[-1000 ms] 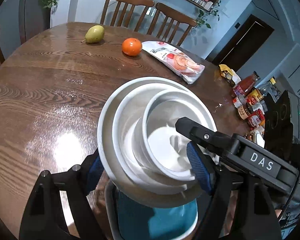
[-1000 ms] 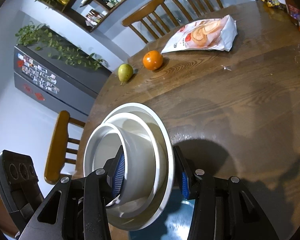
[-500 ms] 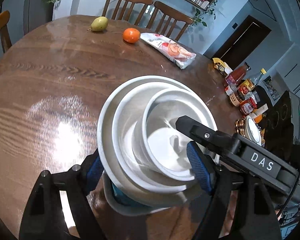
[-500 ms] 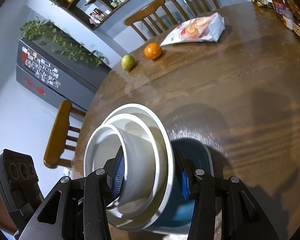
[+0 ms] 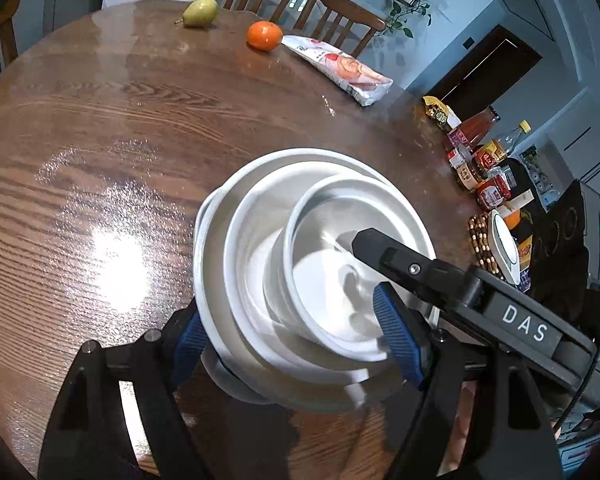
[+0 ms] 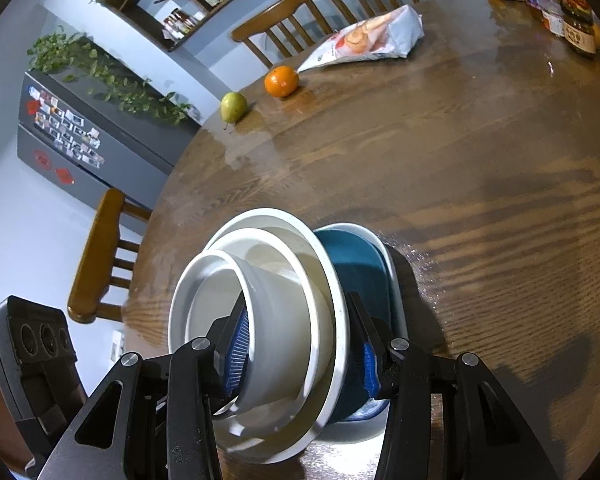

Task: Organize plates and bowls
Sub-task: 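Lift the bowl stack and carry it over the teal dish with the right gripper, then lower the bowl stack onto the teal dish and open the right gripper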

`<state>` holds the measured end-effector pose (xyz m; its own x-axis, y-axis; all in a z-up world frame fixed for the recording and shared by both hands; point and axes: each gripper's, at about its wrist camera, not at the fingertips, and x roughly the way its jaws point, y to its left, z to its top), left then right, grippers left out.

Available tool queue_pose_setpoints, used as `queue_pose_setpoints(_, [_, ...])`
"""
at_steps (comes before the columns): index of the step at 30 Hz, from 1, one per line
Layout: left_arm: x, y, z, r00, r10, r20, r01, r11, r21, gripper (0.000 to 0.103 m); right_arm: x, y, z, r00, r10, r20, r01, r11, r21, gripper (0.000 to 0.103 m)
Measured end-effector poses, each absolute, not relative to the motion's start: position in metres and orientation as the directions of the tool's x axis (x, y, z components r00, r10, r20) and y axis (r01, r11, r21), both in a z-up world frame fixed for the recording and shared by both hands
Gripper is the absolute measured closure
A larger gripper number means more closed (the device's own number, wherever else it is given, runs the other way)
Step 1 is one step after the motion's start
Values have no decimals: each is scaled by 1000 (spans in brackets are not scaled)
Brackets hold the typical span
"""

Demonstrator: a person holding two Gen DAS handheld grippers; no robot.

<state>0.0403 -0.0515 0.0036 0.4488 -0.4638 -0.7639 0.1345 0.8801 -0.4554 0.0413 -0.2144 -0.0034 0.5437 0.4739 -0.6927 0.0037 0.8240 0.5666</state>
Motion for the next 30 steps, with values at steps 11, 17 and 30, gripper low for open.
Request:
queue_pose_setpoints(11, [37,-52,1,482,-453,-750,149,886,-440,26,39,-215,-8,558,476,-680,-7,822,570,54])
queue_pose_setpoints(17, [31,-55,6,534,-415,-736,168,906,-389,24,29,-217,2,636,384,-670,-9,871,491,44])
queue_pose_setpoints(30, [-6,-46,23,679,-280,-679,160,959,-236,11,-11,-230,23,743,253,-619,-3,927,375,24])
